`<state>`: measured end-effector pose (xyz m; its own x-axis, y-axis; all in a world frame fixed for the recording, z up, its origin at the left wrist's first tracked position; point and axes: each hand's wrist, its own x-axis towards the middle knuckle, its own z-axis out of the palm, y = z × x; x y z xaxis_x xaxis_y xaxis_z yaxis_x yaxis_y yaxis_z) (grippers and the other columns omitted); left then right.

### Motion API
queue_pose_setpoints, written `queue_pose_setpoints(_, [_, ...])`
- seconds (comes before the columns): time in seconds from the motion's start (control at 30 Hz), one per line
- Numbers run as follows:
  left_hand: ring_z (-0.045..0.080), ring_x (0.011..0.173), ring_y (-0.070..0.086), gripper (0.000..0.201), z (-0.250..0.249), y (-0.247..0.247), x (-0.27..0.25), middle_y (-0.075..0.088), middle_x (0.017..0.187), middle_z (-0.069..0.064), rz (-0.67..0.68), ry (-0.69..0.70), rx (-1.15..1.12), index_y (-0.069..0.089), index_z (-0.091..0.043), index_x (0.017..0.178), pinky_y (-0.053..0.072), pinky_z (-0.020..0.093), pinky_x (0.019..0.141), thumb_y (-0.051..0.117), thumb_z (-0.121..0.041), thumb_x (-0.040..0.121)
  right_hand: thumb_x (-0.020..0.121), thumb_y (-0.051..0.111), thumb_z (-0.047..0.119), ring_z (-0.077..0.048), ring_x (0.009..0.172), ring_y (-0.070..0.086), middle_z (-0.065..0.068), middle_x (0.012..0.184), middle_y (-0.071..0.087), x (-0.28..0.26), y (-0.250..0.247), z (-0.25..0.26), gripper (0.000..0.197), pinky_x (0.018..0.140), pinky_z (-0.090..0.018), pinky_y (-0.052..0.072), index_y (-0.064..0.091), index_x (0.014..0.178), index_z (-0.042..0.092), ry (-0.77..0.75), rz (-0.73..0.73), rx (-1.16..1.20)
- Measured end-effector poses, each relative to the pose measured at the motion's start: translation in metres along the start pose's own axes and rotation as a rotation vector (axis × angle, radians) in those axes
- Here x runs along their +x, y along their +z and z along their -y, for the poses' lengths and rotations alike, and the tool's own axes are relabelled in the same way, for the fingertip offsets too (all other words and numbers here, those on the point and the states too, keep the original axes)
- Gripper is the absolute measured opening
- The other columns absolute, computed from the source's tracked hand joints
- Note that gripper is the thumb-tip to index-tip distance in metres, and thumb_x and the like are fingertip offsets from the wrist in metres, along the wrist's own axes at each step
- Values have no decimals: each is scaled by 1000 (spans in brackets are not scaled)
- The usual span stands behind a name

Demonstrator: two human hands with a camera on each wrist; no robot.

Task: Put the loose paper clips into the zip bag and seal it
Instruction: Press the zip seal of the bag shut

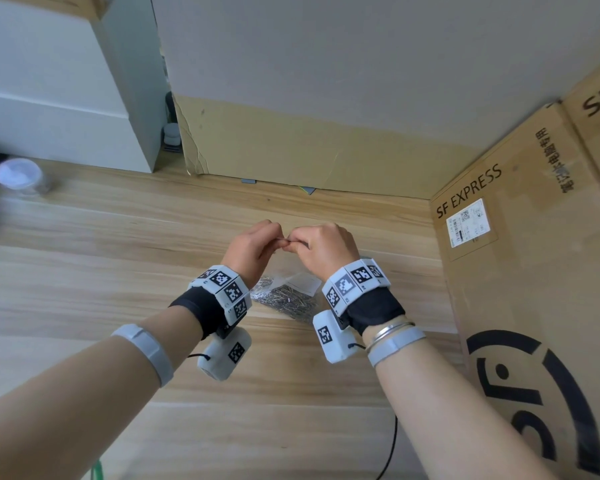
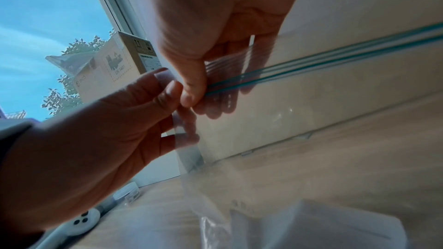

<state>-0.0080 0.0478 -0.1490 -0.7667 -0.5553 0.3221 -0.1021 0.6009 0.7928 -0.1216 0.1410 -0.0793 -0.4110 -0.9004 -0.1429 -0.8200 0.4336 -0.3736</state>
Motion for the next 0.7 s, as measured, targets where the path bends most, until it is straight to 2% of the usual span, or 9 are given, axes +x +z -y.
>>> queue_pose_setpoints(0.1, [14,62,45,19,-2,-2,3,48,66,4,4,-15,-37,38,-21,71,40,27,53,37,-30,87,85,57,41,-21,64,49,-2,71,67,-2,2,-1,21,59,-23,34,69,82,24,25,-65,16])
queue_pose_setpoints(0.23, [15,61,46,21,-3,-4,5,54,67,15,18,-28,-39,38,-21,71,43,36,57,35,-35,87,83,57,45,-23,72,60,-1,75,70,-4,3,-7,21,65,-27,45,70,88,29,76,-71,25])
queue_pose_setpoints(0.3, [17,62,48,21,-2,-6,4,55,69,16,16,-51,-32,38,-21,71,43,38,58,35,-35,86,83,58,45,-24,74,61,-1,77,71,-6,3,-12,20,65,-25,43,71,89,30,92,-67,20])
queue_pose_setpoints(0.4, [15,63,48,32,-2,-9,2,57,71,19,-3,-91,-35,46,-9,72,42,35,58,34,-35,84,84,59,42,-20,77,64,3,83,73,-11,1,-22,18,66,-21,40,72,91,31,120,-80,28])
queue_pose_setpoints(0.43, [14,63,49,37,-2,-10,2,58,72,19,-10,-108,-33,48,-3,71,43,34,58,34,-35,84,84,59,41,-19,78,64,5,85,74,-13,1,-26,18,67,-21,42,72,91,31,130,-84,30])
queue_pose_setpoints(0.5, [13,63,52,37,-1,-12,3,59,74,19,-14,-131,-33,47,1,71,47,35,59,36,-31,87,84,59,41,-19,80,65,5,86,74,-17,-2,-34,18,71,-24,48,72,90,30,161,-90,28])
queue_pose_setpoints(0.57, [21,65,56,34,1,-15,3,58,75,18,-23,-141,-32,46,2,71,50,41,60,38,-27,87,84,59,41,-19,81,66,5,86,74,-20,-6,-45,18,73,-25,50,72,89,30,198,-98,16])
queue_pose_setpoints(0.63, [28,65,58,36,3,-18,4,56,74,17,-28,-140,-29,46,2,71,49,42,58,37,-30,86,85,59,40,-19,80,65,4,85,74,-25,-10,-55,18,71,-24,47,72,90,29,232,-104,6])
queue_pose_setpoints(0.7, [31,68,58,32,2,-20,5,56,75,19,-26,-129,-28,46,2,71,53,45,58,37,-25,86,85,59,39,-19,78,65,3,84,74,-29,-13,-63,18,68,-23,46,72,90,28,254,-107,19])
